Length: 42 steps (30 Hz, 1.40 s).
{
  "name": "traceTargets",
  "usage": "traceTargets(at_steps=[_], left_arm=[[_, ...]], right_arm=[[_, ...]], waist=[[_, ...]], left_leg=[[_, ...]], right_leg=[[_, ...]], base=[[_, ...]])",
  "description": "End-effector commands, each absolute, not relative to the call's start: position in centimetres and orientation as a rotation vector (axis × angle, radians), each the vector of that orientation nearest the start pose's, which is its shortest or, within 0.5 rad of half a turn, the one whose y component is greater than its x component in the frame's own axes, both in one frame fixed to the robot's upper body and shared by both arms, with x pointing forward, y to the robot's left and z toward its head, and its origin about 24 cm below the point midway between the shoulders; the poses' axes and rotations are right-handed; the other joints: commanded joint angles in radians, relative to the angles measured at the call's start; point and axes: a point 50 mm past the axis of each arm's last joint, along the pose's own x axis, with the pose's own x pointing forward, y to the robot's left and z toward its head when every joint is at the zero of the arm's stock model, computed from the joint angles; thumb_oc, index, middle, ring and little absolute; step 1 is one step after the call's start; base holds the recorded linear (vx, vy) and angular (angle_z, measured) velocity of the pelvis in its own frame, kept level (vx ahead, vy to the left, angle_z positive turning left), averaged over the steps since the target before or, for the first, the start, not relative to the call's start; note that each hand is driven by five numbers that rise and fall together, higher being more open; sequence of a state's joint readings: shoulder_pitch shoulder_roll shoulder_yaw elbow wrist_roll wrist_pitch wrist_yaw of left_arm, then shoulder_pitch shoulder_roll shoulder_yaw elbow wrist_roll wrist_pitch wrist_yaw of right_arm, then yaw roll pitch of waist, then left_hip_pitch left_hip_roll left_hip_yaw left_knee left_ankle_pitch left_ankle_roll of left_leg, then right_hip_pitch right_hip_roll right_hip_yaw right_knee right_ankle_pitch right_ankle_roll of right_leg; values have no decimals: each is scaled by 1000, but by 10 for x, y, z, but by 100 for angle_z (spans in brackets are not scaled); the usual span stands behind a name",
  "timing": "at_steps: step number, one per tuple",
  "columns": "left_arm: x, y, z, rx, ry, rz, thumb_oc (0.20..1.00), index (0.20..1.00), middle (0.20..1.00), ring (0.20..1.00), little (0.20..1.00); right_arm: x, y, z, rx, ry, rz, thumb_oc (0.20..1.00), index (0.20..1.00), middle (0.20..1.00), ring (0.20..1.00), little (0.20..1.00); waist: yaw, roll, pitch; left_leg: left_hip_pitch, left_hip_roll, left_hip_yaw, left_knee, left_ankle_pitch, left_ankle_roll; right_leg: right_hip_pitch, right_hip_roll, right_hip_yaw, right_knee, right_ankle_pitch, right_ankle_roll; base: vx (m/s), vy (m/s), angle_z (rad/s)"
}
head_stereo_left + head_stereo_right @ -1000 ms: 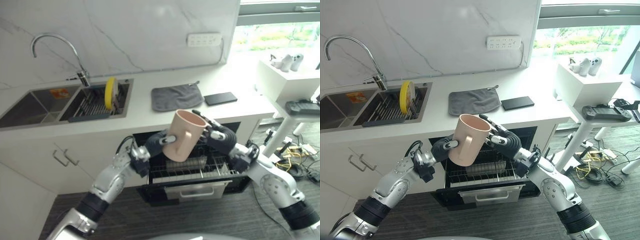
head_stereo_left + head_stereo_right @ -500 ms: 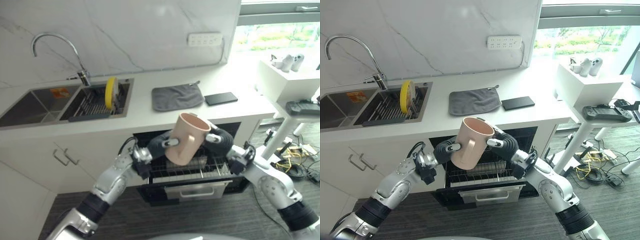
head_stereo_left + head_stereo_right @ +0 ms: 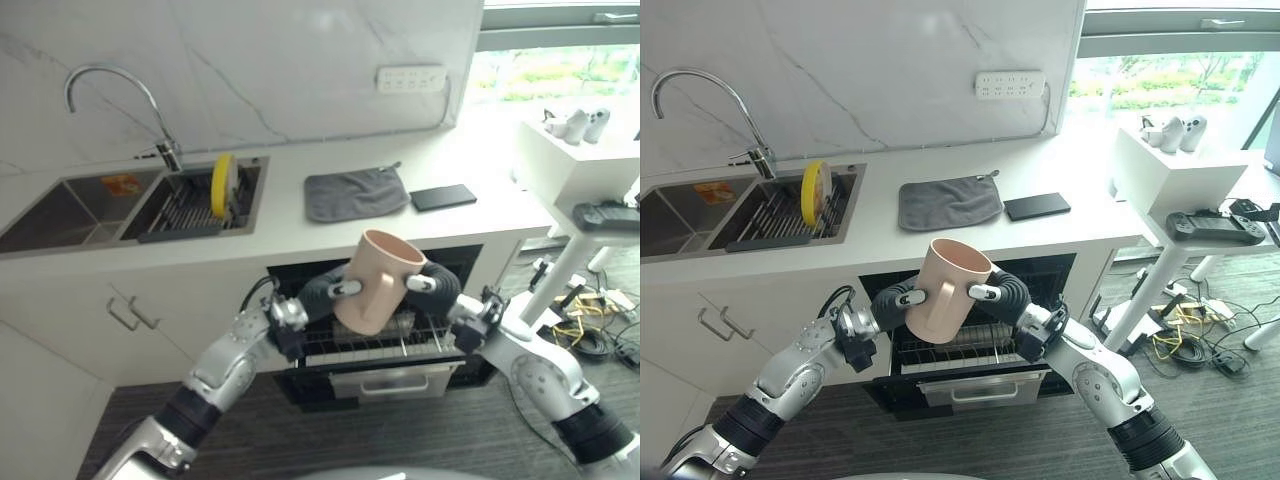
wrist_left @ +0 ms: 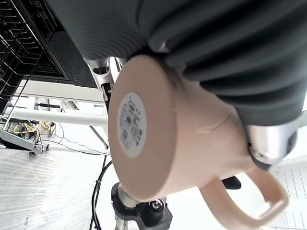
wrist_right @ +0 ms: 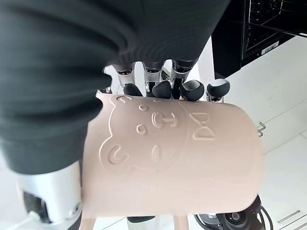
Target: Place the dishes in the dishwasher.
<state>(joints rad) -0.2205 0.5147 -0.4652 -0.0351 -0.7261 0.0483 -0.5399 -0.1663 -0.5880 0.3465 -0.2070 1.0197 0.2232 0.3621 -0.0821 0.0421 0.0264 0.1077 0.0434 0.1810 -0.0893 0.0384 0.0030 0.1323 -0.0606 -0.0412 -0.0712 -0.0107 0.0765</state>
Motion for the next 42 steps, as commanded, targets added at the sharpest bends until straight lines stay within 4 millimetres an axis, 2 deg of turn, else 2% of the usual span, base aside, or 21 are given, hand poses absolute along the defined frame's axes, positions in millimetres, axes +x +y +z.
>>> traceTargets(at_steps=[1, 9, 30, 32, 33, 34, 42], left_arm=[[267, 94, 105, -137, -75, -1079, 200, 200, 200, 200, 200], [268, 96, 95, -129, -35, -1062, 200, 200, 200, 200, 200], [267, 87, 76, -65, 65, -1078, 200, 200, 200, 200, 200], [266, 86, 75, -62, 68, -1079, 200, 200, 200, 200, 200], [266, 85, 75, -58, 71, -1080, 200, 200, 200, 200, 200], [266, 85, 74, -57, 72, -1079, 200, 200, 200, 200, 200], [266, 84, 69, -34, 92, -1071, 200, 200, 200, 200, 200]], right_arm=[[250, -100, 133, 401, -67, 994, 1000, 1000, 1000, 1000, 1000], [252, -97, 143, 381, -116, 975, 1000, 1000, 1000, 1000, 1000], [245, -69, 142, 360, -84, 1098, 1000, 1000, 1000, 1000, 1000], [245, -67, 143, 365, -85, 1099, 768, 768, 768, 768, 768], [245, -66, 143, 368, -89, 1101, 429, 429, 429, 429, 429], [245, -65, 144, 372, -93, 1102, 200, 200, 200, 200, 200], [244, -60, 149, 394, -143, 1101, 200, 200, 200, 200, 200]], waist=[[26, -71, -19], [29, -68, -17], [41, -65, -16], [42, -65, -16], [43, -65, -16], [44, -65, -16], [50, -62, -15]], left_leg=[[29, -16, -40, 2, -12, 2], [28, -24, -53, 2, -14, 7], [25, -33, -65, 2, -14, 13], [25, -33, -66, 2, -14, 14], [24, -34, -67, 2, -14, 14], [25, -34, -68, 2, -14, 14], [25, -35, -72, 2, -12, 16]], right_leg=[[-9, -67, -72, -16, 122, 43], [-10, -64, -60, -16, 122, 41], [-9, -65, -57, -16, 121, 42], [-9, -65, -57, -16, 120, 42], [-9, -65, -57, -16, 120, 41], [-8, -65, -57, -16, 120, 41], [-7, -66, -60, -14, 118, 41]], base=[[0, 0, 0], [0, 0, 0], [0, 0, 0], [0, 0, 0], [0, 0, 0], [0, 0, 0], [0, 0, 0]])
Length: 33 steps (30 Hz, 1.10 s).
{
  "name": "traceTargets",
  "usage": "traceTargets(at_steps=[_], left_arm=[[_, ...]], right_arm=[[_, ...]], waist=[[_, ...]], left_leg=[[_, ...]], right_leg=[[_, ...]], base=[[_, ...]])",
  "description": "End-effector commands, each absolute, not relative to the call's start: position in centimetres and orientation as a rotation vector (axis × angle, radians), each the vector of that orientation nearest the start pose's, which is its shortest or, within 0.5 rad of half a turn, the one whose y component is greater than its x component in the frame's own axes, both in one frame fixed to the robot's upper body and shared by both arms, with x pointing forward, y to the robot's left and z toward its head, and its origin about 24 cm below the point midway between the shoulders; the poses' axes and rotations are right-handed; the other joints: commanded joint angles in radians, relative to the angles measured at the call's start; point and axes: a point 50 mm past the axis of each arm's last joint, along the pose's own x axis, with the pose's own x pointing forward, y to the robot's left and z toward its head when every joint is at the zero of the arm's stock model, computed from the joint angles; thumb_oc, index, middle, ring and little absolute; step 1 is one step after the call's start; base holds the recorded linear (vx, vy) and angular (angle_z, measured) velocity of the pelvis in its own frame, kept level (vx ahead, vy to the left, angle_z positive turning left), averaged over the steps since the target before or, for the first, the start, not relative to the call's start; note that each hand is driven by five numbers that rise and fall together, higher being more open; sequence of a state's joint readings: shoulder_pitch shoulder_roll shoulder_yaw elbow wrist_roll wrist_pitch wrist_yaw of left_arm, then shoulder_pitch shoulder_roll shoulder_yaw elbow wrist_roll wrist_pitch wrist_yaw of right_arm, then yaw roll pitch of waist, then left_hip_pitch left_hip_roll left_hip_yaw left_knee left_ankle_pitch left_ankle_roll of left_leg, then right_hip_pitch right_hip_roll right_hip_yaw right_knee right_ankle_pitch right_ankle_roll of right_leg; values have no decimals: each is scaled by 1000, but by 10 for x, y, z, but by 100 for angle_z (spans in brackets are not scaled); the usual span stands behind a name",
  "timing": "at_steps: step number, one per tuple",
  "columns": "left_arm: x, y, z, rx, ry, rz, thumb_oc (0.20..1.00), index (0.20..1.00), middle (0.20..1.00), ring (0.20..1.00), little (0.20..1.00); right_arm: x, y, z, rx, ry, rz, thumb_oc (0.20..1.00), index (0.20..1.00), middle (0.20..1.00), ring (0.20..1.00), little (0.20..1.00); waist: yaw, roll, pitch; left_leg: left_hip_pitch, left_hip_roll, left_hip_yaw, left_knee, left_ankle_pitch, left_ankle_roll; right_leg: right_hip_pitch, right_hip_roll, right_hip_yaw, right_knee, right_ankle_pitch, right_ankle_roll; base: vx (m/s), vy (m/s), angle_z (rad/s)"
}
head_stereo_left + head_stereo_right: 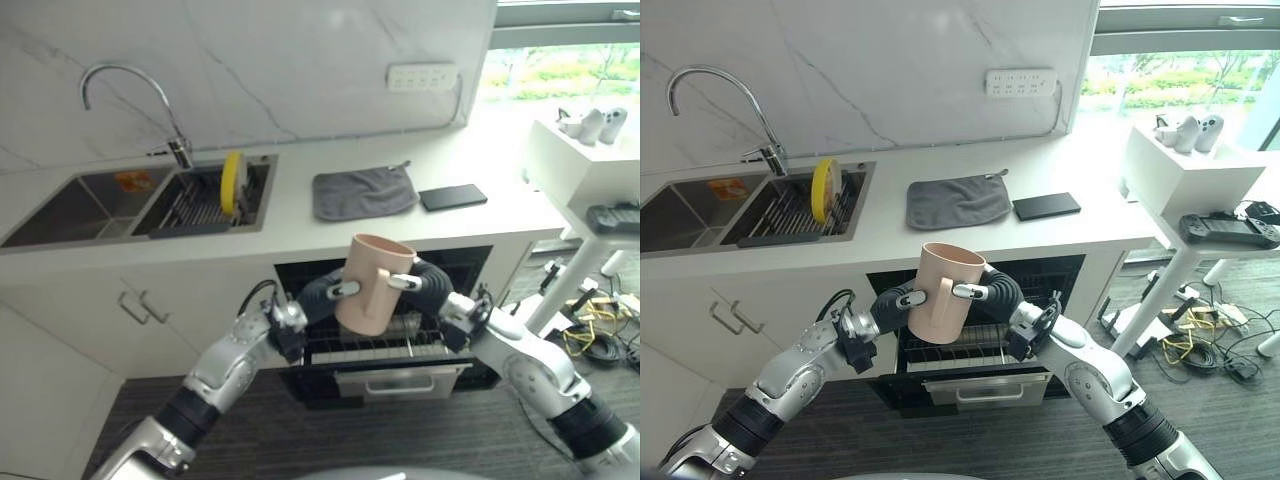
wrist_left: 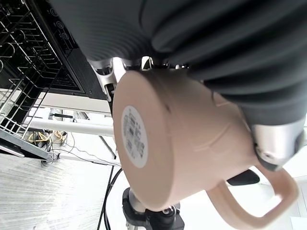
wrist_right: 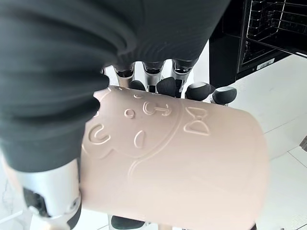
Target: Place the dishes in the dishwasher.
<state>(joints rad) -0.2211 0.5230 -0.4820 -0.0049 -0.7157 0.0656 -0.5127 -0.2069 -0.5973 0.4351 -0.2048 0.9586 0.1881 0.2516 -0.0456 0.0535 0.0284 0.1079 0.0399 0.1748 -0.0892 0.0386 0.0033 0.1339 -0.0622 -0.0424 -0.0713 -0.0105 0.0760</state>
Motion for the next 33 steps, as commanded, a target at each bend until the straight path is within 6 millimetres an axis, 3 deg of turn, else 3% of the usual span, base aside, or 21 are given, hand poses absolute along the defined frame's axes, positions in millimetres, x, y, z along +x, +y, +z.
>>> traceTargets(at_steps=[1, 8, 9, 10, 11, 19, 23, 29, 33], left_arm=[[266, 84, 67, -26, 100, -1065, 200, 200, 200, 200, 200], [271, 89, 57, 5, 132, -936, 200, 200, 200, 200, 200], [273, 92, 54, 20, 149, -877, 275, 275, 275, 275, 275], [274, 94, 52, 31, 157, -846, 489, 489, 489, 489, 489], [275, 97, 46, 58, 177, -795, 1000, 1000, 1000, 1000, 1000], [279, 113, 27, 63, 247, -566, 1000, 1000, 1000, 1000, 1000], [285, 130, 23, 108, 238, -388, 1000, 1000, 1000, 1000, 1000], [283, 156, 25, 142, 227, -197, 1000, 1000, 1000, 1000, 1000], [282, 162, 25, 159, 226, -136, 1000, 1000, 1000, 1000, 1000]], right_arm=[[244, -59, 150, 399, -158, 1101, 200, 200, 200, 200, 200], [245, -59, 157, 451, -201, 1056, 200, 200, 200, 200, 200], [246, -59, 157, 461, -202, 1044, 200, 200, 200, 200, 200], [246, -58, 156, 467, -202, 1037, 200, 200, 200, 200, 200], [247, -58, 155, 481, -201, 1019, 200, 200, 200, 200, 200], [253, -68, 158, 610, -232, 874, 200, 200, 200, 200, 200], [261, -87, 162, 669, -298, 716, 200, 200, 200, 200, 200], [259, -132, 151, 786, -339, 508, 200, 200, 200, 200, 200], [256, -141, 142, 822, -339, 456, 200, 200, 200, 200, 200]], waist=[[15, -73, -17], [18, -71, -15], [21, -71, -15], [22, -71, -14], [24, -71, -14], [29, -71, -12], [28, -71, -8], [23, -75, -3], [19, -76, -2]], left_leg=[[24, -31, -66, 2, -12, 15], [24, -32, -69, 2, -13, 17], [25, -31, -70, 2, -12, 17], [25, -31, -70, 2, -12, 18], [26, -31, -71, 2, -12, 18], [23, -22, -61, 2, -8, 14], [24, -13, -50, 2, -5, 10], [25, -5, -40, 2, -4, 8], [24, 0, -32, 2, -2, 5]], right_leg=[[-9, -64, -59, -14, 118, 42], [-8, -64, -61, -12, 115, 41], [-7, -64, -63, -12, 115, 40], [-6, -64, -64, -12, 114, 40], [-5, -63, -65, -12, 114, 39], [-4, -64, -82, -14, 113, 38], [1, -66, -98, -14, 111, 36], [5, -70, -118, -12, 113, 41], [6, -71, -126, -14, 114, 41]], base=[[0, 0, 0], [0, 0, 0], [0, 0, 0], [0, 0, 0], [0, 0, 0], [-16, -5, 7], [-19, -3, 6], [-13, -29, 12], [-3, -9, 1]])
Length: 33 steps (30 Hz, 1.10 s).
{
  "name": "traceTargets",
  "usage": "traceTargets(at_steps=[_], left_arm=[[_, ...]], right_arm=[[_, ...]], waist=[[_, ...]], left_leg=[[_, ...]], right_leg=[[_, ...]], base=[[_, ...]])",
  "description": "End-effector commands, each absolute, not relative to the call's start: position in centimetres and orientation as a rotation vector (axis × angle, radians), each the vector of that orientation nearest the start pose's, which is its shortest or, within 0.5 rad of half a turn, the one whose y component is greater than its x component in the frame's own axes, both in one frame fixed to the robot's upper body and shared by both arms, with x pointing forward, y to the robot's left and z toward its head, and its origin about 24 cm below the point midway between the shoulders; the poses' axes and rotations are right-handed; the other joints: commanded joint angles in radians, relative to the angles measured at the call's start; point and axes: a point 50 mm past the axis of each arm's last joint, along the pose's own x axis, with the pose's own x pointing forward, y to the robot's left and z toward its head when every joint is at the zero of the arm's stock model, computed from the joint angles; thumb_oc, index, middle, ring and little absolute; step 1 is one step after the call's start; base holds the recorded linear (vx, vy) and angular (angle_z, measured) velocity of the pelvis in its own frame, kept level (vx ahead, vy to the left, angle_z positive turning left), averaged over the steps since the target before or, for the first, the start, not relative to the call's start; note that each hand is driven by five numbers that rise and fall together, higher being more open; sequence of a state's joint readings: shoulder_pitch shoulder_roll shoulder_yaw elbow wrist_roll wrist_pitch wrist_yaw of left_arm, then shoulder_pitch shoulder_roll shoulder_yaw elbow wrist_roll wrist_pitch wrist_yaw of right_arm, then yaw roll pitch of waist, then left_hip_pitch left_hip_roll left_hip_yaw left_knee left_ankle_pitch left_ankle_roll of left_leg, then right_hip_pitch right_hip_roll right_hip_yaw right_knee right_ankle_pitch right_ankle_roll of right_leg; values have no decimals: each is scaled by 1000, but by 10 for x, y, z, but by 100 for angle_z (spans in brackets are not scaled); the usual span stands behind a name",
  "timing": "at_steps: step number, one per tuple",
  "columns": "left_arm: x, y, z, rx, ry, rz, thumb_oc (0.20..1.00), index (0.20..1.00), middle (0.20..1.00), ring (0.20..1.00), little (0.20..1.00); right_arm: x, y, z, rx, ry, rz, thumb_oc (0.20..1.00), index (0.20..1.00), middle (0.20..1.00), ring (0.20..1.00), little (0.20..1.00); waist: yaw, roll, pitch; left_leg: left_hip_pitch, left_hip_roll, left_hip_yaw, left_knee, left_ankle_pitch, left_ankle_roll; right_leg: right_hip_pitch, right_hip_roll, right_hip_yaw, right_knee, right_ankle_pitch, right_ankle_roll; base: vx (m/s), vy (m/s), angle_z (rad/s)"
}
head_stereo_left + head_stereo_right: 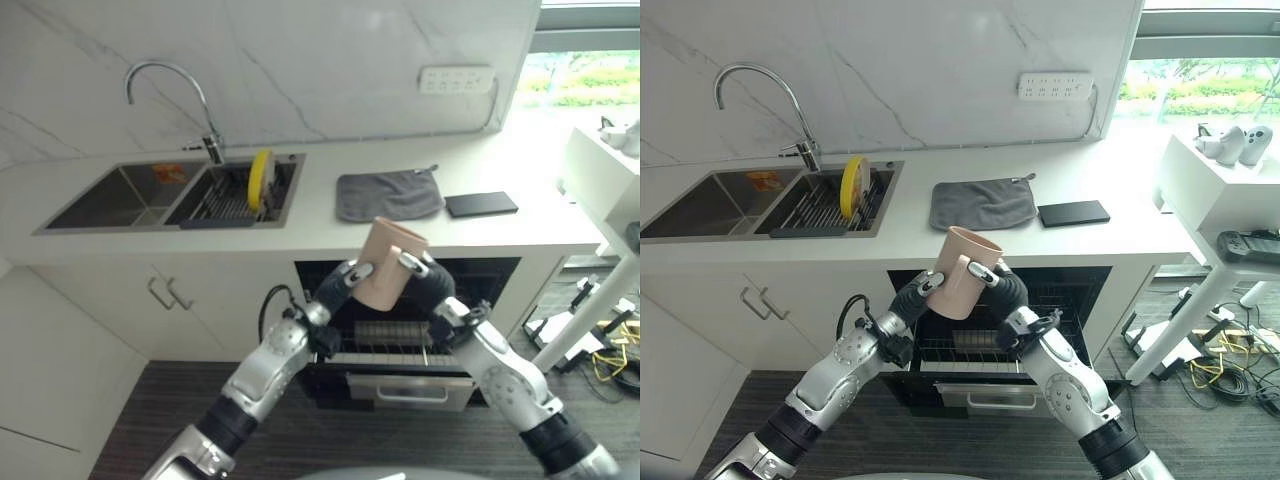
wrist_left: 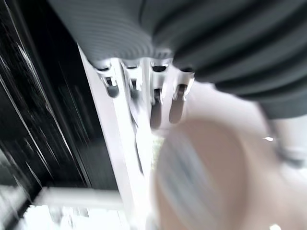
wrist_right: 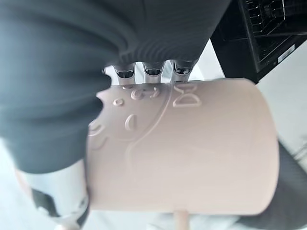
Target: Place the dishes in the dishwasher.
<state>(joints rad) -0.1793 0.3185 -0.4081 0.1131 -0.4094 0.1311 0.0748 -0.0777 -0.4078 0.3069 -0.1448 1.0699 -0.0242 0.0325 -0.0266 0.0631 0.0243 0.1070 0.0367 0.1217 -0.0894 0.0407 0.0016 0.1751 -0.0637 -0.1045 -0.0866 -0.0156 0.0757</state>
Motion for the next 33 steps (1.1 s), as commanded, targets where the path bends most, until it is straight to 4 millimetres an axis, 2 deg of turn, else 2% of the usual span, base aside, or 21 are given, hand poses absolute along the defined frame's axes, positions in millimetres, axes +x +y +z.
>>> traceTargets(at_steps=[1, 5, 17, 22, 25, 30, 33], left_arm=[[282, 163, 25, 160, 226, -134, 1000, 1000, 1000, 1000, 1000], [282, 169, 27, 185, 217, -101, 1000, 1000, 1000, 1000, 1000], [282, 175, 34, 202, 183, -81, 1000, 1000, 1000, 1000, 1000], [279, 171, 38, 218, 150, -203, 1000, 1000, 1000, 1000, 1000], [275, 167, 43, 318, 115, -313, 1000, 1000, 1000, 1000, 1000], [270, 168, 51, 489, 77, -498, 1000, 1000, 1000, 1000, 1000], [270, 165, 57, 529, 63, -577, 1000, 1000, 1000, 1000, 1000]], right_arm=[[256, -142, 141, 823, -340, 453, 200, 200, 200, 200, 200], [256, -150, 139, 832, -362, 397, 200, 200, 200, 200, 200], [258, -157, 140, 843, -395, 331, 200, 200, 200, 200, 200], [257, -159, 136, 824, -374, 302, 200, 200, 200, 200, 200], [258, -165, 129, 769, -344, 275, 200, 200, 200, 200, 200], [267, -187, 120, 633, -283, 228, 200, 200, 200, 200, 200], [272, -195, 117, 579, -260, 216, 200, 200, 200, 200, 200]], waist=[[0, -86, 2], [1, -86, 1], [12, -83, 4], [11, -81, 5], [10, -79, 10], [5, -74, 25], [6, -70, 38]], left_leg=[[25, 3, 21, 2, -4, 7], [22, 7, 23, 2, -3, 2], [16, 8, 17, 2, -3, -2], [19, 10, 19, 2, -3, -3], [25, 13, 28, 2, -2, -5], [25, 18, 33, 2, -2, -10], [16, 18, 32, 2, -3, -12]], right_leg=[[-36, -70, -64, 1, 119, 41], [-34, -68, -72, -1, 118, 41], [-31, -66, -86, -1, 110, 37], [-31, -65, -86, -1, 110, 36], [-32, -65, -84, -1, 113, 36], [-46, -67, -76, -1, 112, 39], [-60, -69, -74, -1, 114, 41]], base=[[-8, -38, 2], [-1, -22, 8], [-2, -11, 4], [16, -2, 0], [74, -5, 1], [58, -7, -1], [-12, -3, 0]])
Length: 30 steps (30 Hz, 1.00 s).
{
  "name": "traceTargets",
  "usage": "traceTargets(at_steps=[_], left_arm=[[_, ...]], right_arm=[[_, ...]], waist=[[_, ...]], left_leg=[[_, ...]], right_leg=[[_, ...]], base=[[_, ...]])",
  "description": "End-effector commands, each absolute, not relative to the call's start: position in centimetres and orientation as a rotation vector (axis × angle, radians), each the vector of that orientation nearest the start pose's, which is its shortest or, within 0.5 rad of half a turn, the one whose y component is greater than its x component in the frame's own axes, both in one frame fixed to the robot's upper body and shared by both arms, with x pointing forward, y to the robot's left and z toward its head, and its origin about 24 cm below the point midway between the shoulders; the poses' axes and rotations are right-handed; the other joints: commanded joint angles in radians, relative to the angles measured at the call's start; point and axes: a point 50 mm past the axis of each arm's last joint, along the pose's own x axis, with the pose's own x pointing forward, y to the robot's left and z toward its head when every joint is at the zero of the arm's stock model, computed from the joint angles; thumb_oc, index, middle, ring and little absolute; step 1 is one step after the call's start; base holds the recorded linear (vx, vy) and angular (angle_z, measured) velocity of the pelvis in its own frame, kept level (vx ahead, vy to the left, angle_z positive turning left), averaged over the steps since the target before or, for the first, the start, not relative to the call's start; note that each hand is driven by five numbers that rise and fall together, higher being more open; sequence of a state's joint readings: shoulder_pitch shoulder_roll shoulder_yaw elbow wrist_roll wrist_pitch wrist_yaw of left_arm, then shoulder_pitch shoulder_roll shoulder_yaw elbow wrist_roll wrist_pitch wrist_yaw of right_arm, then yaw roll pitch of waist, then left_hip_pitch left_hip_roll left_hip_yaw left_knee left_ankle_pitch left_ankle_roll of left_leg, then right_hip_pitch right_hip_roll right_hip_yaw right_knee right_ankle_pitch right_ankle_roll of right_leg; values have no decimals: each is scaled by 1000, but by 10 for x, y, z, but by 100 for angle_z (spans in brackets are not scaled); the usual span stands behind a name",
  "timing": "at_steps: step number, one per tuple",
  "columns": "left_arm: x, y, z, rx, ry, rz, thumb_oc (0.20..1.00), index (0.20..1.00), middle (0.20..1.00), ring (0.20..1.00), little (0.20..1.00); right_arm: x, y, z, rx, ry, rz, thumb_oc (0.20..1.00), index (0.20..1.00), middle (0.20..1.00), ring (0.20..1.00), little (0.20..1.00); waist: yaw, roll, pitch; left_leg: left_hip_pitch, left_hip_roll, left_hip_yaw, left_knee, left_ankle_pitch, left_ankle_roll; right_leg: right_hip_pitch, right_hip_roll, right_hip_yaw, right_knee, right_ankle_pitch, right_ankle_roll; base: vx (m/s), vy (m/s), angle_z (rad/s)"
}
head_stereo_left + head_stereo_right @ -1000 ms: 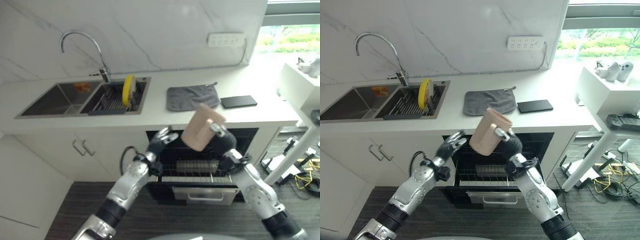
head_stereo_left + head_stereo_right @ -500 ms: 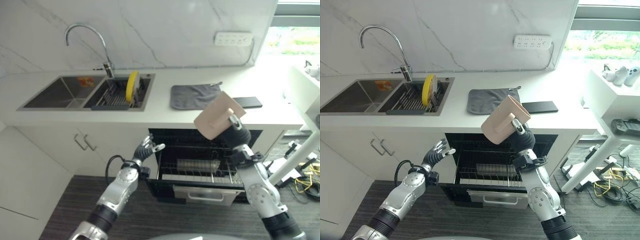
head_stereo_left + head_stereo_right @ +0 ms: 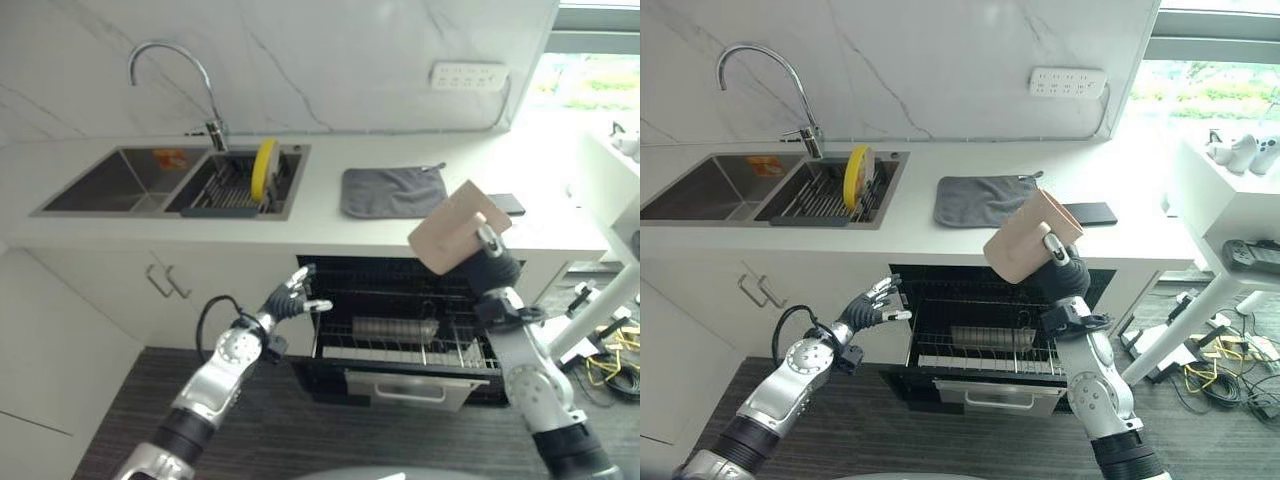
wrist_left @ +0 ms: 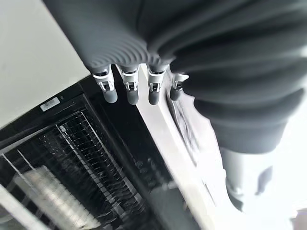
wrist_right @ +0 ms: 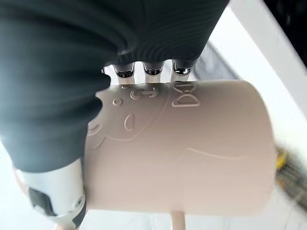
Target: Place the dishes in the dishwasher.
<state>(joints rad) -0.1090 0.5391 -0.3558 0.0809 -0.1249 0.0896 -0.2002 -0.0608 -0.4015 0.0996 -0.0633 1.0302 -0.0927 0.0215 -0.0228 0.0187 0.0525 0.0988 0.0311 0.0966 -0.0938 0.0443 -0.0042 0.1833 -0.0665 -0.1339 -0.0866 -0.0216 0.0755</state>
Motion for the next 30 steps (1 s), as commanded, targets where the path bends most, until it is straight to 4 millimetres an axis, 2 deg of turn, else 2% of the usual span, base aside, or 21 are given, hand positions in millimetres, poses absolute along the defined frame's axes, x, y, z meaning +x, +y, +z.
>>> traceTargets(at_steps=[1, 6, 10, 11, 15, 18, 22, 23, 25, 30], left_arm=[[269, 165, 60, 550, 60, -623, 1000, 1000, 1000, 1000, 1000], [270, 158, 78, 676, 47, -815, 1000, 1000, 1000, 1000, 1000], [278, 158, 89, 788, 38, -846, 1000, 1000, 1000, 1000, 1000], [282, 161, 93, 860, 30, -858, 1000, 1000, 1000, 1000, 1000], [284, 159, 97, 881, 43, -915, 1000, 1000, 1000, 1000, 1000], [291, 158, 101, 990, 40, -935, 1000, 1000, 1000, 1000, 1000], [300, 155, 108, 1093, 1, -921, 1000, 1000, 1000, 1000, 1000], [309, 150, 115, 1136, -49, -879, 1000, 1000, 1000, 1000, 1000], [315, 147, 121, 1165, -83, -848, 1000, 1000, 1000, 1000, 1000], [322, 145, 134, 1219, -132, -811, 1000, 1000, 1000, 1000, 1000]], right_arm=[[275, -200, 116, 550, -250, 211, 200, 200, 200, 200, 200], [291, -216, 117, 459, -229, 184, 200, 200, 200, 200, 200], [303, -222, 122, 419, -219, 169, 200, 200, 200, 200, 200], [308, -224, 121, 402, -198, 160, 200, 200, 200, 200, 200], [315, -228, 117, 373, -164, 150, 200, 200, 200, 200, 200], [324, -235, 115, 337, -151, 122, 200, 200, 200, 200, 200], [337, -244, 127, 292, -171, 99, 200, 200, 200, 200, 200], [349, -248, 145, 250, -199, 79, 200, 200, 200, 200, 200], [356, -251, 158, 212, -218, 67, 200, 200, 200, 200, 200], [365, -261, 176, 147, -235, 37, 200, 200, 200, 200, 200]], waist=[[4, -23, 18], [19, -15, 68], [27, -8, 105], [28, -6, 125], [32, -2, 167], [38, 4, 225], [41, 2, 271], [43, 7, 308], [44, 12, 334], [47, 14, 377]], left_leg=[[18, 24, 60, 7, -4, -8], [-28, 30, 77, 23, 11, -13], [-60, 38, 76, 42, 20, -15], [-75, 41, 76, 55, 21, -17], [-120, 43, 69, 105, 19, -18], [-173, 50, 58, 175, 12, -19], [-233, 50, 49, 235, -2, -21], [-295, 47, 41, 278, -6, -21], [-333, 45, 38, 295, -3, -20], [-399, 37, 42, 344, -7, -15]], right_leg=[[-77, -68, -46, -1, 121, 43], [-113, -95, -80, 21, 129, 56], [-141, -105, -98, 59, 119, 57], [-150, -109, -105, 79, 108, 56], [-188, -111, -116, 152, 79, 49], [-239, -114, -135, 258, 37, 40], [-290, -120, -142, 316, 16, 29], [-348, -122, -140, 362, 4, 18], [-388, -121, -137, 389, 0, 10], [-460, -118, -132, 451, -12, 0]], base=[[-41, -15, -1], [-121, -18, -3], [-128, -19, -2], [-119, -32, -2], [-123, -30, -4], [-136, -49, -4], [-145, -25, 0], [-283, 8, -1], [-258, 33, -2], [-133, 27, 5]])
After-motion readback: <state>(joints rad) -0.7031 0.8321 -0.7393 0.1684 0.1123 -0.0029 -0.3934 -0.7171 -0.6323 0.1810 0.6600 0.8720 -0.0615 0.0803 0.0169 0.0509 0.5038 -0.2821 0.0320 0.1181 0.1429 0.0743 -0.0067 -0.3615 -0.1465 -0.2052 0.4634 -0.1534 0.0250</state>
